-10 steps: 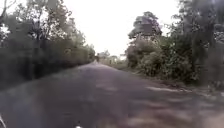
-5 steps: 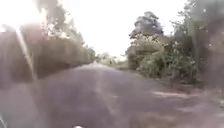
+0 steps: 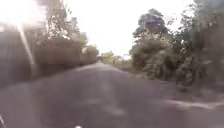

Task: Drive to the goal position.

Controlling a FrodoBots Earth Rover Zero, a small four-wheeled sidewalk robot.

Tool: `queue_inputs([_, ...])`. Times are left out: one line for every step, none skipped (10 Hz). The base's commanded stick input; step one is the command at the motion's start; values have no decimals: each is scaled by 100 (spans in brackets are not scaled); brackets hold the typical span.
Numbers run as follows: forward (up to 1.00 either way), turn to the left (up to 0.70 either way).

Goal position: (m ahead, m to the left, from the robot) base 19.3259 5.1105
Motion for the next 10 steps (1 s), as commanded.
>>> queue_inputs([100, 0])
queue_inputs([100, 0])
queue_inputs([100, 0])
queue_inputs([100, 0])
queue_inputs([100, 0])
queue_inputs([100, 0])
queue_inputs([100, 0])
queue_inputs([100, 0])
queue_inputs([100, 0])
queue_inputs([100, 0])
